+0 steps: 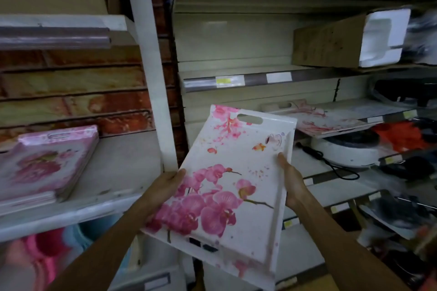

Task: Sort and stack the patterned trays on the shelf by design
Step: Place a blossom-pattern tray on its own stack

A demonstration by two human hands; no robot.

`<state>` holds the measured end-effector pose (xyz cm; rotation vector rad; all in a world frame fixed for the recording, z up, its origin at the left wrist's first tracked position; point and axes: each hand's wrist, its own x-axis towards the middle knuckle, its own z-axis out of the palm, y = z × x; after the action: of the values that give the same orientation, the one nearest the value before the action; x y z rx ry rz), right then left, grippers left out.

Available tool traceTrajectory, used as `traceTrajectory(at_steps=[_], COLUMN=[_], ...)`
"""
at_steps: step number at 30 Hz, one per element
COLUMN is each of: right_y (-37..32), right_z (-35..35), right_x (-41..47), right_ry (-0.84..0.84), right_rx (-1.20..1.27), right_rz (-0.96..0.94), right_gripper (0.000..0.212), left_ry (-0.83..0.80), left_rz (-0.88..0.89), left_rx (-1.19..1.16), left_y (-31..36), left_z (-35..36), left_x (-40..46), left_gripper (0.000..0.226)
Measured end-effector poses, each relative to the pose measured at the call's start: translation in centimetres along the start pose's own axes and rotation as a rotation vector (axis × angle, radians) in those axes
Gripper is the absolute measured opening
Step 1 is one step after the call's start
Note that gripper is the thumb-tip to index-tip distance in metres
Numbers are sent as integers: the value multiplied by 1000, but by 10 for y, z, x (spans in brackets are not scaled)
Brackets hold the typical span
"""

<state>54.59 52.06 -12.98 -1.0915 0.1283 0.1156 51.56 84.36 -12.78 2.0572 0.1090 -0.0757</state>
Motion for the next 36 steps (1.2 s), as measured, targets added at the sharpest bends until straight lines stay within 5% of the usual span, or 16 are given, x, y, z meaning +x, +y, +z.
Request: traceTrajectory(at_steps=[7, 13, 36], right_y=[32, 56, 165], right_z=[47, 111, 368], right_x=[-17, -22, -105], right_ry=[-50, -118, -379], right_rx=[-105, -169, -382], right_rz=[58, 97, -103], right_gripper=[40, 47, 25], left_ry=[290, 451, 727], left_rz=[0, -4, -55], left_rx=[92, 63, -284], left_y=[-29, -59, -152], left_z=[-23, -72, -299], left_x=[-57, -101, -208], left_gripper=[47, 50, 52])
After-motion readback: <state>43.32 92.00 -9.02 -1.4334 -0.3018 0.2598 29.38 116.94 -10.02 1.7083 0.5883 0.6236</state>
